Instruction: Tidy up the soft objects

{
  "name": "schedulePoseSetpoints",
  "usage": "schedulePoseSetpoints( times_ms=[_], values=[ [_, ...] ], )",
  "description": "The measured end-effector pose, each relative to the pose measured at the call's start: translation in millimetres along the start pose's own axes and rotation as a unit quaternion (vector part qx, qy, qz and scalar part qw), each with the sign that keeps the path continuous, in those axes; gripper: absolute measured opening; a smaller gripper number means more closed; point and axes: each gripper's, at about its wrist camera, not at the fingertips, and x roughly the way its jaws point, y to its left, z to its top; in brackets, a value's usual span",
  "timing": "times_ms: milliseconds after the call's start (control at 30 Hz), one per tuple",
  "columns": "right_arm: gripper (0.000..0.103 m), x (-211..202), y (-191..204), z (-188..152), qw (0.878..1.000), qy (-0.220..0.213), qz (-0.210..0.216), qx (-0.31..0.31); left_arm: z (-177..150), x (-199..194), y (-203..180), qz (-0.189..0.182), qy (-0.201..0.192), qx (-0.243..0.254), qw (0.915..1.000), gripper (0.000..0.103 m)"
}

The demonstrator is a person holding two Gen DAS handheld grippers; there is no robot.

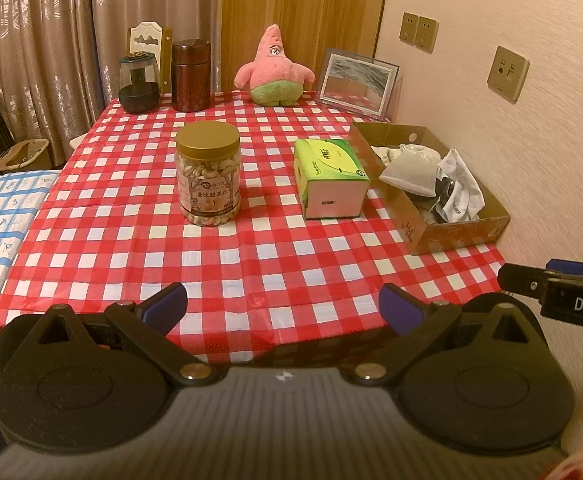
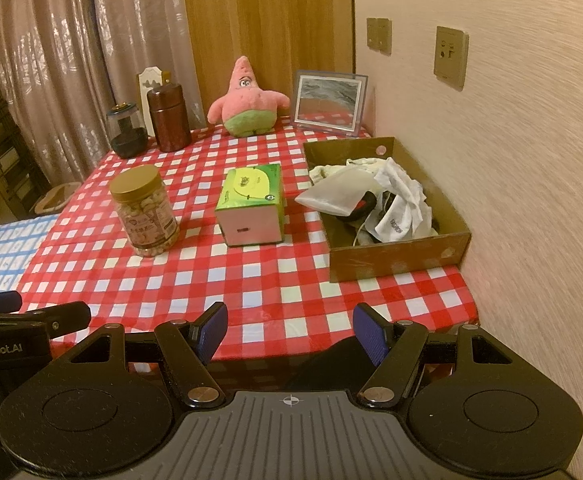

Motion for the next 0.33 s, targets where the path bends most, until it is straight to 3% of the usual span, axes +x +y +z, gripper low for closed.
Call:
schedulePoseSetpoints(
  times_ms=[333],
  values=[
    [0.069, 0.6, 3.9, -0.2, 1.0, 0.001, 0.004, -0.005, 2.9, -0.5, 3.8, -0.003, -0.01, -0.003, 0.9999, 0.102]
  ],
)
